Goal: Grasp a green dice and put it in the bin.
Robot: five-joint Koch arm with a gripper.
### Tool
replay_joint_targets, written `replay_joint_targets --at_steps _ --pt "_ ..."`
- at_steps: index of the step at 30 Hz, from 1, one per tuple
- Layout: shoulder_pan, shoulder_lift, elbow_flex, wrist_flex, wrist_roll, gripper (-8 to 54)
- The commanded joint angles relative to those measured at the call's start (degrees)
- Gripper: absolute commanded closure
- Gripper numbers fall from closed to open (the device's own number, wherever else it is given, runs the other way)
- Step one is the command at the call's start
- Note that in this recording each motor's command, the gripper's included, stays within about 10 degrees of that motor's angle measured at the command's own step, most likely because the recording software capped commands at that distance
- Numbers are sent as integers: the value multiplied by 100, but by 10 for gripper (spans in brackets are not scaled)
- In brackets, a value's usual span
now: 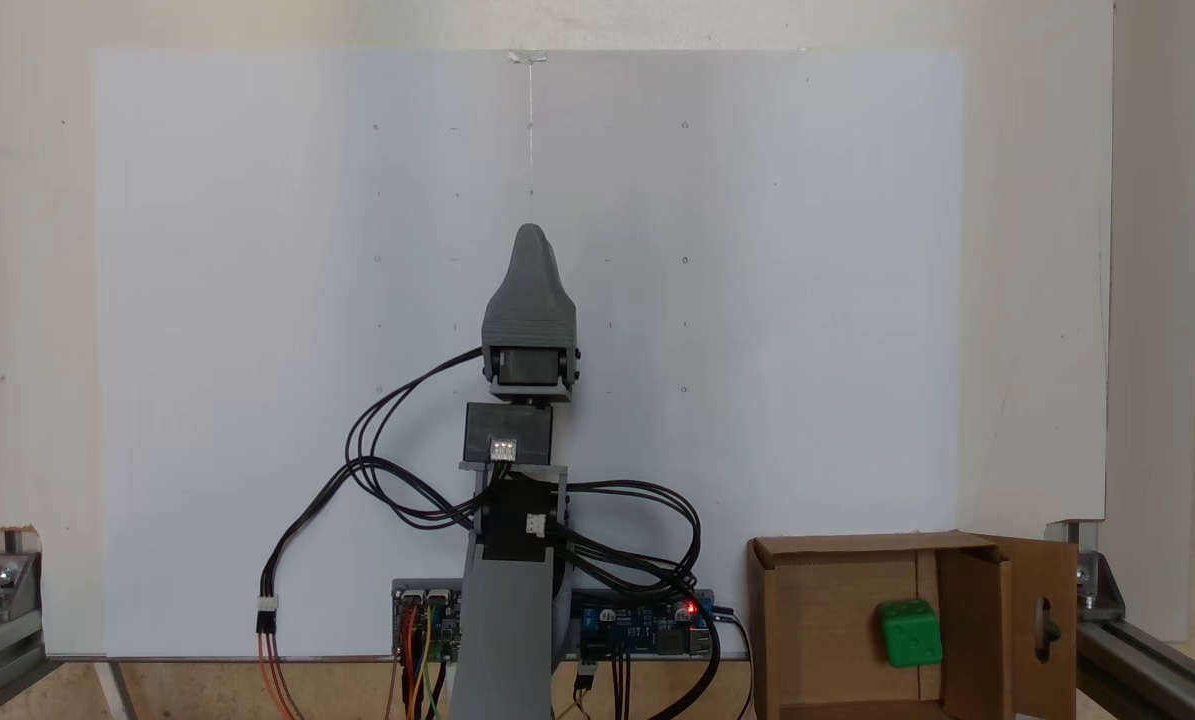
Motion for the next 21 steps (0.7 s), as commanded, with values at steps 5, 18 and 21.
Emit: replay_joint_targets --at_steps 5,18,21 --pt "-9 633 343 -1468 -105 13" --pt "-35 624 870 -2285 -105 15" --pt "-9 624 940 -2294 -105 14"
